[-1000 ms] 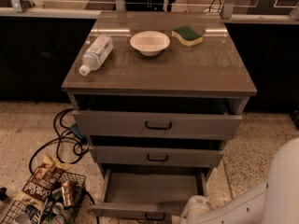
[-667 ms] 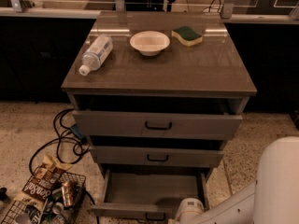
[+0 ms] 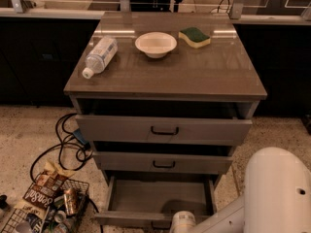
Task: Close bottom drawer
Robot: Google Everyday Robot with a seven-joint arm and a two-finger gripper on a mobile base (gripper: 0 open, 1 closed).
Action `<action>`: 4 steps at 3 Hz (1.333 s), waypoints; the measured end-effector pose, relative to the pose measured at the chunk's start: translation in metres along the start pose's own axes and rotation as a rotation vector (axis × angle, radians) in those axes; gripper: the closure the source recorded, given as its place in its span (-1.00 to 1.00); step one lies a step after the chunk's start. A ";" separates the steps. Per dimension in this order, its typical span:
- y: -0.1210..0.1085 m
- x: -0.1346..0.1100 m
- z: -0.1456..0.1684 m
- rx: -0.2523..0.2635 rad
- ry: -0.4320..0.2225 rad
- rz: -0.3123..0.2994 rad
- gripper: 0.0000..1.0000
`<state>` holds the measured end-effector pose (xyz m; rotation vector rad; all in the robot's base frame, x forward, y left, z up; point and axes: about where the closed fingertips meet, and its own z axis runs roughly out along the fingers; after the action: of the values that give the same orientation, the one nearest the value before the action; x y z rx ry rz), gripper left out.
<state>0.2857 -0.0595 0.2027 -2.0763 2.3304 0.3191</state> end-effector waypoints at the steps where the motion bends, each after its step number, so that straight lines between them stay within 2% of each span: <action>1: -0.012 -0.003 0.028 0.016 0.013 0.013 -1.00; 2: -0.037 -0.004 0.055 0.027 0.028 0.019 -1.00; 4: -0.045 -0.006 0.056 0.039 0.024 0.019 -1.00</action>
Offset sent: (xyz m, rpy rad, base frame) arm 0.0254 0.0095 -0.0559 -0.0246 -0.0403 -0.0302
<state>0.3234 -0.0498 0.1416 -2.0532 2.3511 0.2476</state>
